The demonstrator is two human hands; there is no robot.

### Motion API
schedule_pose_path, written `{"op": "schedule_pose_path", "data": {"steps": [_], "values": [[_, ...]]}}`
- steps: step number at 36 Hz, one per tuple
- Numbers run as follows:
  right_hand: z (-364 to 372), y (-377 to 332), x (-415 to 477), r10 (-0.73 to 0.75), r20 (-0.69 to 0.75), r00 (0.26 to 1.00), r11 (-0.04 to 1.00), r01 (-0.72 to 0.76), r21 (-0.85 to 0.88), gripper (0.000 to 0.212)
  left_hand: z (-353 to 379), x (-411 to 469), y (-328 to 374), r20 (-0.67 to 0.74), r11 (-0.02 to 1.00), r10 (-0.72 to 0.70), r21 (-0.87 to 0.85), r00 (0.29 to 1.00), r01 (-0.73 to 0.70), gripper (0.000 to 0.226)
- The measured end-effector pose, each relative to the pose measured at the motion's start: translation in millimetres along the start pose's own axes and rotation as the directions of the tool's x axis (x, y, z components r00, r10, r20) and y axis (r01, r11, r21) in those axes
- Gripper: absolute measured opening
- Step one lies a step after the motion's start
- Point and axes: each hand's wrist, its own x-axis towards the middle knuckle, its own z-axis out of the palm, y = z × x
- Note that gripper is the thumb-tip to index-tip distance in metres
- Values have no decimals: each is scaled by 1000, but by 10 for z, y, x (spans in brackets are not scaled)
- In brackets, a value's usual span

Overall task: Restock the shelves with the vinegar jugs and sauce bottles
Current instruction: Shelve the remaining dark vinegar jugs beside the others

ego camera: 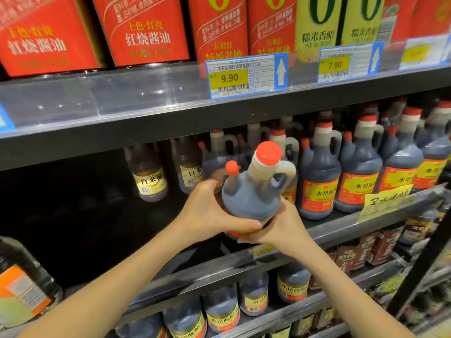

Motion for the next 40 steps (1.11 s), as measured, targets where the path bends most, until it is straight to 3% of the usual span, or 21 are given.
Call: {"op": "schedule_pose_path", "data": {"steps": [4, 10, 12, 15, 19, 26, 29, 33, 40], "values": [[60, 64, 47, -38, -27, 999, 974, 31, -223, 76, 80, -9, -240, -87, 994, -97, -67, 991, 91, 69], [85, 153, 71, 19, 3, 1000, 934, -17, -358, 73, 162, 23, -512, -104, 951, -248, -217, 963, 221, 75], [74, 155, 101, 37, 22, 999, 916, -25, -400, 72, 167, 62, -542, -85, 943, -266, -230, 960, 241, 67], [53, 128, 141, 59, 18, 998, 881, -43, -472, 50, 155, 149, -551, -26, 934, -276, -246, 961, 261, 56], [55, 92, 167, 48, 17, 999, 853, -32, -521, 64, 118, 216, -547, 44, 934, -256, -248, 966, 259, 43], [64, 127, 143, 47, 1, 999, 870, -41, -491, 50, 107, 200, -543, 73, 936, -237, -250, 969, 248, 49], [109, 205, 131, 43, -33, 999, 891, -54, -451, 69, 112, 192, -530, 86, 932, -257, -242, 963, 270, 49], [215, 319, 32, 33, -114, 993, 911, -77, -404, 65, 98, 214, -549, 73, 951, -264, -145, 962, 272, 43], [348, 279, -178, -136, -279, 951, 912, 10, -411, 86, 88, 226, -555, 74, 932, -294, -200, 953, 303, 34]]}}
